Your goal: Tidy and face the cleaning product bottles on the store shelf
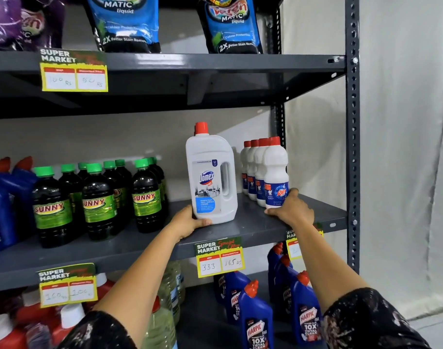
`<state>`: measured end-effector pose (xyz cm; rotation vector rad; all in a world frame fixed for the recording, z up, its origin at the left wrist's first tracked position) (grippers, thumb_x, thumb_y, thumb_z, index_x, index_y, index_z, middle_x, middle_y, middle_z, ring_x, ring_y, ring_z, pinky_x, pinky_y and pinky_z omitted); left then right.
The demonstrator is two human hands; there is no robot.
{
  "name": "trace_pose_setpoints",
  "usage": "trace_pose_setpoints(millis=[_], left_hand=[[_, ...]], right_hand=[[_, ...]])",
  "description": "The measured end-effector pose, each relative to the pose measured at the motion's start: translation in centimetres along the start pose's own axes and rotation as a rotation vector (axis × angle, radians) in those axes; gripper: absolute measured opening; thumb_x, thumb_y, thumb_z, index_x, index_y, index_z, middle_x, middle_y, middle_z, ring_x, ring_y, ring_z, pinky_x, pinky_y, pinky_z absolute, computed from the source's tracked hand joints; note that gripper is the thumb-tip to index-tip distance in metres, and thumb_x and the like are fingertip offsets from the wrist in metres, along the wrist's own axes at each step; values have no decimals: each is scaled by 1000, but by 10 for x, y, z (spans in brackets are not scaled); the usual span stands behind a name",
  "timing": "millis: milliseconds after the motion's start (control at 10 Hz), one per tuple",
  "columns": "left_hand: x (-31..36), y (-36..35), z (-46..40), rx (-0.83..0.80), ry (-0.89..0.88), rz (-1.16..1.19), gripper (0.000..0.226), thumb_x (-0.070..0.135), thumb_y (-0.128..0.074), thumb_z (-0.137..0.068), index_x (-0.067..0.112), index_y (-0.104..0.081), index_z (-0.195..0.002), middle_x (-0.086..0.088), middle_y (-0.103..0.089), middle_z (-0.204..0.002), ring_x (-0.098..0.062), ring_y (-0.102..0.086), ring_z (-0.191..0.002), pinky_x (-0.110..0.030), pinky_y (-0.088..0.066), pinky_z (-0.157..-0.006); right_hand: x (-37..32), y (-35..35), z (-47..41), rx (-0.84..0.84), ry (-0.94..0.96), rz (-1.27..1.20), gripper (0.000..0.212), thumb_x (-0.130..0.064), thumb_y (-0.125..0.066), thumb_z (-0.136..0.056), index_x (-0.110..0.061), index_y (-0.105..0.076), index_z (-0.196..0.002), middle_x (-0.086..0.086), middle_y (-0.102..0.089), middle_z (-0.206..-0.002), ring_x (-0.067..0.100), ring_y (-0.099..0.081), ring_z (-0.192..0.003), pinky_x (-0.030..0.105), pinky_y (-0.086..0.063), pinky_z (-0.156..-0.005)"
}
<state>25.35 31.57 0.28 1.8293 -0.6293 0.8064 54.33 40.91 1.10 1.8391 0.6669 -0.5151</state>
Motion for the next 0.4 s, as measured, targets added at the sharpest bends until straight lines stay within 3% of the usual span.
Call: trace_pose_setpoints(millis=[100, 200, 300, 400], left_hand=[[2, 0, 1, 4, -12, -25, 56, 25, -77, -76, 16, -54, -127, -6, -58, -135, -17, -54, -116, -28, -40, -95], [8, 5, 8, 13, -22, -353, 61, 45, -68, -80, 14, -54, -131, -15, -55, -135, -31, -46, -126, -33, -39, -100], [-1, 26, 22, -21, -6, -647, 79, 62, -52, -83, 6, -41, -138, -18, -47, -141, -35, -43, -130, -41, -39, -103], [-13, 69, 46, 56, -114, -677, 61, 56, -45, -90, 13, -47, -133, -11, -54, -134, -29, -50, -125, -42, -45, -97]], right_hand=[[-1, -1, 0, 0, -3, 17, 92, -56, -77, -62, -15, -27, -129, 13, -59, -127, 37, -57, -116, 50, -47, -96], [0, -1, 0, -13, -14, 9, 92, -54, -80, -60, -14, -26, -124, 15, -61, -124, 38, -58, -113, 49, -46, -94], [-1, -4, -3, -47, -59, -26, 94, -48, -82, -60, -9, -28, -126, 18, -57, -124, 40, -57, -113, 51, -45, -96], [-9, -9, 1, -23, -104, -56, 98, -34, -85, -63, 3, -27, -134, 25, -52, -125, 43, -54, -113, 49, -47, -95]])
Point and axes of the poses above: each hand's wrist, its own z-axis away from the middle knuckle, its own y-axis out of the back of the hand, x = y × z, the point moved 7 cm from there along -z, towards the middle knuckle
